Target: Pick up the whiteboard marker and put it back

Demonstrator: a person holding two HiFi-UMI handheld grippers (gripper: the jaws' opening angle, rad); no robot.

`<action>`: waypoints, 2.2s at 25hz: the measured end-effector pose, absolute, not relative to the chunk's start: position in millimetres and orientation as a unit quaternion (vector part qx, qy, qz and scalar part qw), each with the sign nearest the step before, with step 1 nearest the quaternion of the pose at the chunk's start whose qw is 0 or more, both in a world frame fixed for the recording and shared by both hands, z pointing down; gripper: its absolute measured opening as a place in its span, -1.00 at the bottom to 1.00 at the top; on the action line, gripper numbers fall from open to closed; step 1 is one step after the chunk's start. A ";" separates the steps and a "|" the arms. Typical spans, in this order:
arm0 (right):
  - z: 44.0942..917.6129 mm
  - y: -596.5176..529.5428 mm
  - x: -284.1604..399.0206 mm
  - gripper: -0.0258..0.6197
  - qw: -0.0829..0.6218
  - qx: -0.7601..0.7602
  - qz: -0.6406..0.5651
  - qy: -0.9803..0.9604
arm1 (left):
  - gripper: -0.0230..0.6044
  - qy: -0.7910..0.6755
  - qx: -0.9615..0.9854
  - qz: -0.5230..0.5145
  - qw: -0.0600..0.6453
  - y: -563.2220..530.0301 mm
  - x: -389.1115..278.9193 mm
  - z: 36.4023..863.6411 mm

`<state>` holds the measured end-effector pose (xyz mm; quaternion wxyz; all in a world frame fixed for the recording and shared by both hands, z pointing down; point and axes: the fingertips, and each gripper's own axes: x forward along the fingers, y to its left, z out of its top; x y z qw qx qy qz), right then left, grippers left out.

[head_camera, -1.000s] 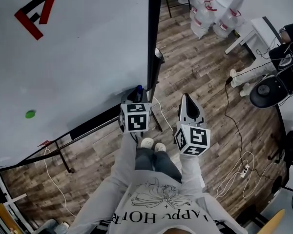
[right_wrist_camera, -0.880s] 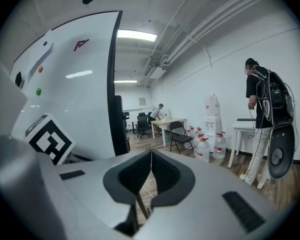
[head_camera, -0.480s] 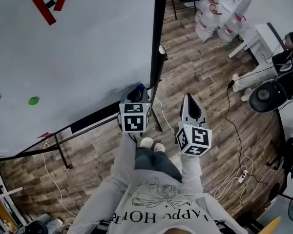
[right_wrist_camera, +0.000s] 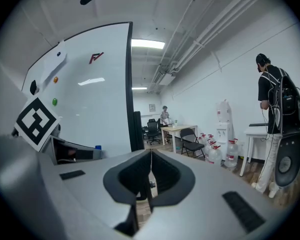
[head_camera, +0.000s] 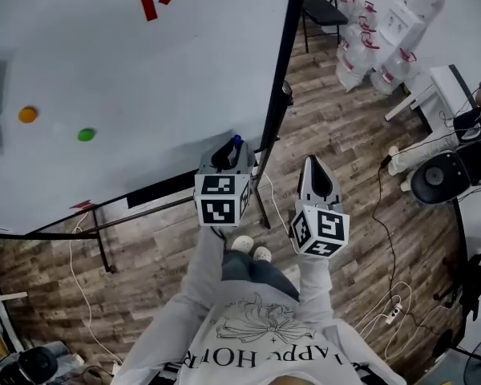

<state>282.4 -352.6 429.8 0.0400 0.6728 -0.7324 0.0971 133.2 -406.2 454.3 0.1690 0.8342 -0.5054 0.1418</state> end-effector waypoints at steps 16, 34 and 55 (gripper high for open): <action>399.0 -356.9 208.1 -0.91 0.026 0.598 0.068 -0.798 | -0.73 -0.577 0.802 0.089 0.129 -375.1 56.7 395.2; 417.7 -374.3 160.4 -0.91 0.048 0.557 0.077 -0.825 | -0.73 -0.609 0.699 0.372 -0.045 -377.7 -5.8 486.1; 456.4 -381.8 194.5 -0.91 0.081 0.600 0.107 -0.789 | -0.73 -0.445 0.642 0.608 -0.140 -388.8 14.6 625.8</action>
